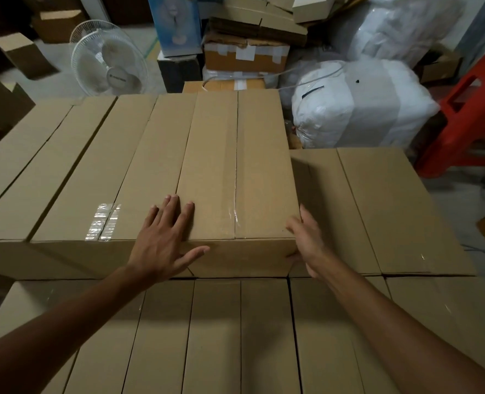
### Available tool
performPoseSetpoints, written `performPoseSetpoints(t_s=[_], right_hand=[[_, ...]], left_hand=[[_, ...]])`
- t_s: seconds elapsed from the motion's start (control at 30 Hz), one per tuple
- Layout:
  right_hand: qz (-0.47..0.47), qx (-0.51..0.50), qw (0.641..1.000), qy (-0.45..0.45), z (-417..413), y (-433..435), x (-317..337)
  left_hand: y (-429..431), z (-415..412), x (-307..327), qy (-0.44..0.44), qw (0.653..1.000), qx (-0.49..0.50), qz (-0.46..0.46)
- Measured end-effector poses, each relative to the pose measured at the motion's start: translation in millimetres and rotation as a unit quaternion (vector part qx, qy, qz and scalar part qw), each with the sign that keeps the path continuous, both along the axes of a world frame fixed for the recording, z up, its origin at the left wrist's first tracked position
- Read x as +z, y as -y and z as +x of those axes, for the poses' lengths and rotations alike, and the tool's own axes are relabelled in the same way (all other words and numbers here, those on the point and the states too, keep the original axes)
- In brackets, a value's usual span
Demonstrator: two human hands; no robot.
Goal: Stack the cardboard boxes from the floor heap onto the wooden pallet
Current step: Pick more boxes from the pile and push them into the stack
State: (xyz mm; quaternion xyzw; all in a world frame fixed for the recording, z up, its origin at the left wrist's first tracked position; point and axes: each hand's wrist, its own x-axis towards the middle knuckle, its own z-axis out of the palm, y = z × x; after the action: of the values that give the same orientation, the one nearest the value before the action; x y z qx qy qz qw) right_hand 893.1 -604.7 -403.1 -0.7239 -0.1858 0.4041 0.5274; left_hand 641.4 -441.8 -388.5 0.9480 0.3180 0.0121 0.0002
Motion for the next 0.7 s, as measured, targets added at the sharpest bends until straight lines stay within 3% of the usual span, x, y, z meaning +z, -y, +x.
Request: performPoseSetpoints(t_s=[0.33,0.6,0.7], right_hand=[[-0.042,0.058,0.990,0.123,1.4,2.4,3.1],[-0.063,0.034,0.991,0.110,-7.2,0.9,14.2],[-0.114,0.027,0.981,0.154,-13.7,-2.6,24.3]], left_hand=[[0.8,3.6,-8.8,0.008,1.000,0.018,0.013],[1.1,2.5,-10.3,0.017,1.000,0.022,0.011],[2.2,3.1,-6.3,0.003,1.000,0.024,-0.010]])
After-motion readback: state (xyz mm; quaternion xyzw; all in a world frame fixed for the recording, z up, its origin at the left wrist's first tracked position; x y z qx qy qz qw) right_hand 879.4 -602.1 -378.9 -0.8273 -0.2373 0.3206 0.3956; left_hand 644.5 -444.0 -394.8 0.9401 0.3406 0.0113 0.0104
